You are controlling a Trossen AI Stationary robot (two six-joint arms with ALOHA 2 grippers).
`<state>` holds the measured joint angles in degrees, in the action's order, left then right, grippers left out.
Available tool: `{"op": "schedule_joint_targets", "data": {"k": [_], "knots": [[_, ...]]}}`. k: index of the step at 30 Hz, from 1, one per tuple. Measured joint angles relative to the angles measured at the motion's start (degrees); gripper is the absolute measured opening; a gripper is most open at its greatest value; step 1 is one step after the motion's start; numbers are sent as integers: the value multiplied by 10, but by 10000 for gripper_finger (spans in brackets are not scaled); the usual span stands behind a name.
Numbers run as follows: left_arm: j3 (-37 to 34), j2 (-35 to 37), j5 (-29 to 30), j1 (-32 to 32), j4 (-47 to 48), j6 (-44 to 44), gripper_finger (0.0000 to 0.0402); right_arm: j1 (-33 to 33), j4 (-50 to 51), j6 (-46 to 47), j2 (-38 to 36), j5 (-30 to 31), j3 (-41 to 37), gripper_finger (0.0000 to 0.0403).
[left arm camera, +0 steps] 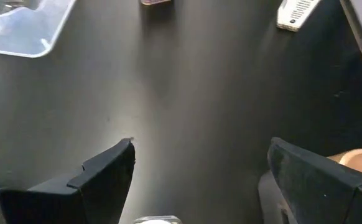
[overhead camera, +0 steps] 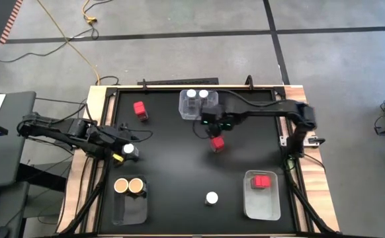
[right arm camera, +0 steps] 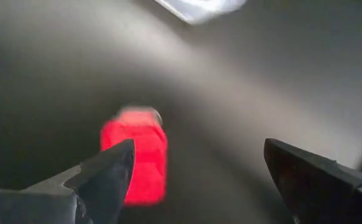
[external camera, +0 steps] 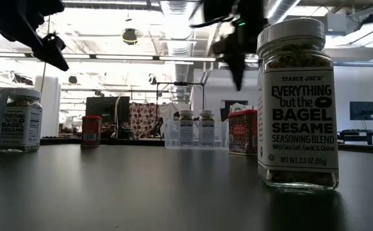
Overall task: Sort spices by type
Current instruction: Put the right red spice can into the white bin
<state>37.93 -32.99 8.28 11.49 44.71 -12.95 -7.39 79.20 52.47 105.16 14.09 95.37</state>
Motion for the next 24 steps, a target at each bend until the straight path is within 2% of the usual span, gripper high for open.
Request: {"op": "schedule_joint_targets", "data": {"k": [3,7,10,13,19,24], "knots": [[0,0,12,0,0,0,353,11,-53,53,-79,-9,-92,391],[0,0,14,0,0,-1,353,31,-183,135,-177,-10,-202,391],[0,0,14,0,0,-1,353,44,-286,178,-207,-10,-245,391],[0,0,14,0,0,-1,353,57,-332,168,-192,-9,-249,391],[0,0,14,0,0,-1,353,63,-328,124,-127,-9,-203,391],[0,0,14,0,0,-1,353,56,-258,98,-71,-9,-146,391]]}}
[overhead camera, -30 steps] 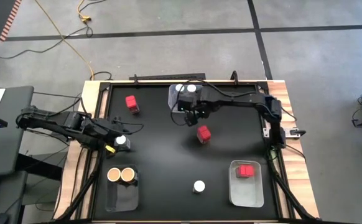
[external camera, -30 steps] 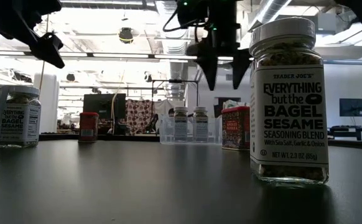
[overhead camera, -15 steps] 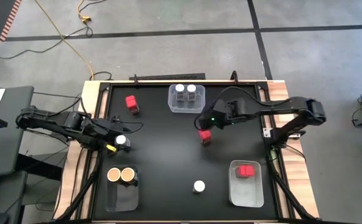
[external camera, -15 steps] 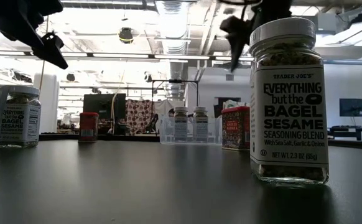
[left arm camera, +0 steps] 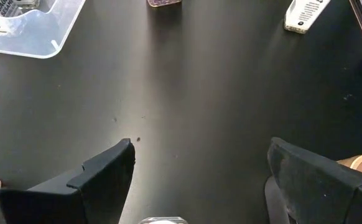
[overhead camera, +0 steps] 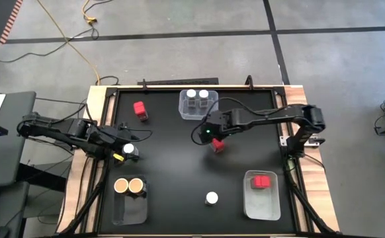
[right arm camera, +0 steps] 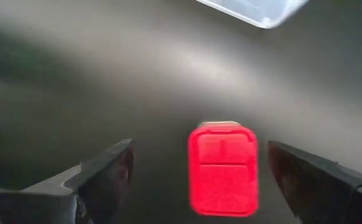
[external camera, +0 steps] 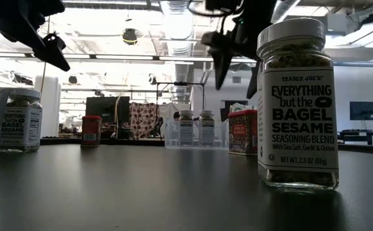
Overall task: Sort spices by type
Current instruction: Put the right red spice can into the white bin
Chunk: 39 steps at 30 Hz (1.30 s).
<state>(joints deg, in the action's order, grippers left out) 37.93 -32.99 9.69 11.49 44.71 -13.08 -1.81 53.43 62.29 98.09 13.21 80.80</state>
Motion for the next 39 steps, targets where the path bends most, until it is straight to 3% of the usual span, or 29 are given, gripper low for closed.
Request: {"op": "schedule_joint_targets", "data": {"k": [5,17,25,39], "knots": [[0,0,0,0,0,0,353,-7,67,-15,34,-7,30,391],[0,0,0,0,0,0,353,-17,60,-37,61,-84,22,391],[0,0,0,0,0,0,353,-19,60,-39,88,-98,20,386],[0,0,0,0,0,0,353,-25,63,-38,96,-115,20,295]]}}
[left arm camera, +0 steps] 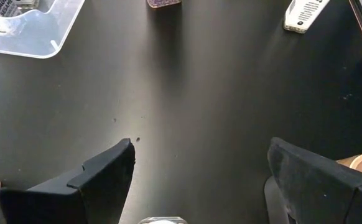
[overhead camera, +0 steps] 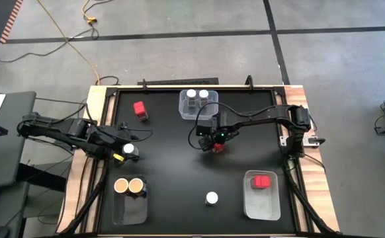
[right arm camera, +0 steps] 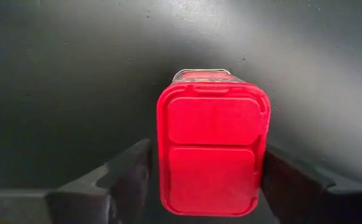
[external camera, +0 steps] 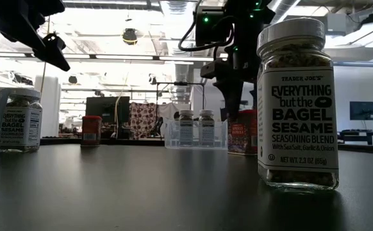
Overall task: Sort spices by type
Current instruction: Put the right red spice can into the white bin
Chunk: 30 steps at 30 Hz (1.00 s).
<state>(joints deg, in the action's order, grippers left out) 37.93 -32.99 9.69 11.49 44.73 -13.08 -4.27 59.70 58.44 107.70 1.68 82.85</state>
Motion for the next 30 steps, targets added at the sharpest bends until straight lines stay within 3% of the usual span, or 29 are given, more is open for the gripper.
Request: {"op": "schedule_joint_targets", "data": {"k": [10,16,22,30], "knots": [[0,0,0,0,0,0,353,-4,23,-9,0,-2,0,256],[0,0,0,0,0,0,353,-4,31,-18,-18,-3,0,253],[0,0,0,0,0,0,353,8,40,-20,-76,-1,0,252],[0,0,0,0,0,0,353,78,53,-40,-180,19,0,251]]}}
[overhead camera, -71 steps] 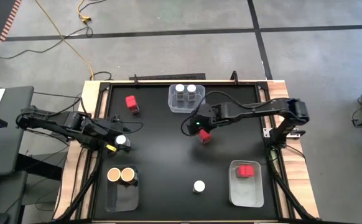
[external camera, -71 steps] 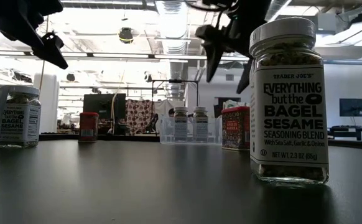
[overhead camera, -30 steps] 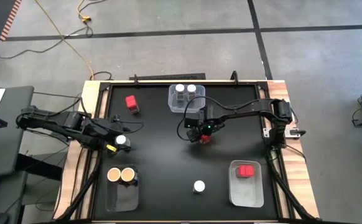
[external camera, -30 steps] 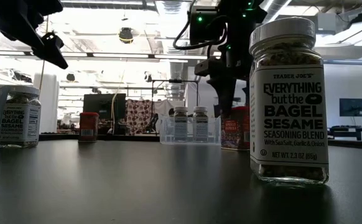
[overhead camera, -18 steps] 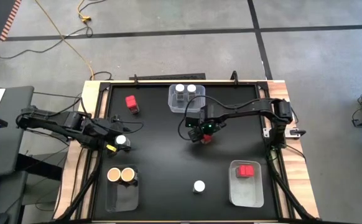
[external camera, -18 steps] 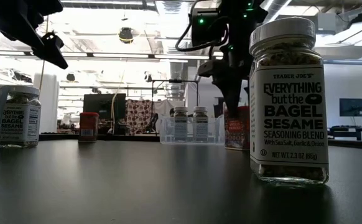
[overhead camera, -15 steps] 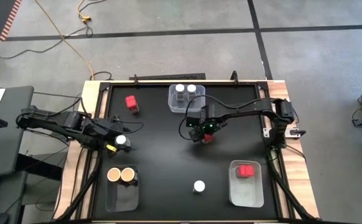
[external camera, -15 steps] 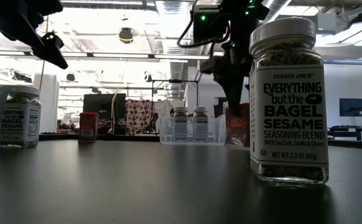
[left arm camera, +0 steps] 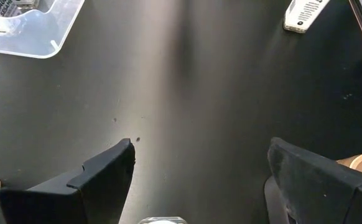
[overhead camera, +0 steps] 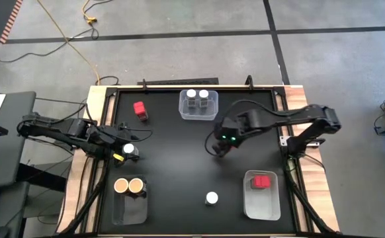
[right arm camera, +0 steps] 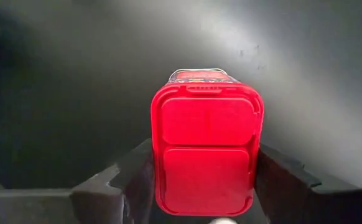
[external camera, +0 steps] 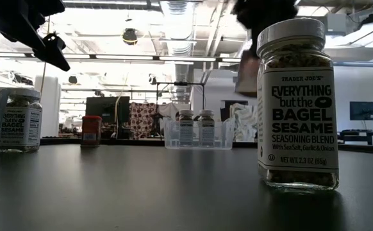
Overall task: Sort spices by type
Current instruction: Put the right red spice can into the white bin
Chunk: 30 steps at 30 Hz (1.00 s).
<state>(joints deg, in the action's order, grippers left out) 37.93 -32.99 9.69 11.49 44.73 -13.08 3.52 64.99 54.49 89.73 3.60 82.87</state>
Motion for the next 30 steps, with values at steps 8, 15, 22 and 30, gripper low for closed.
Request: {"op": "schedule_joint_targets", "data": {"k": [8,15,22,30], "knots": [[0,0,0,0,0,0,353,115,55,7,-78,8,0,250],[0,0,0,0,0,0,353,265,131,82,-122,12,0,250],[0,0,0,0,0,0,353,399,166,201,-115,11,0,250],[0,0,0,0,0,0,353,506,165,262,-66,11,12,250]]}}
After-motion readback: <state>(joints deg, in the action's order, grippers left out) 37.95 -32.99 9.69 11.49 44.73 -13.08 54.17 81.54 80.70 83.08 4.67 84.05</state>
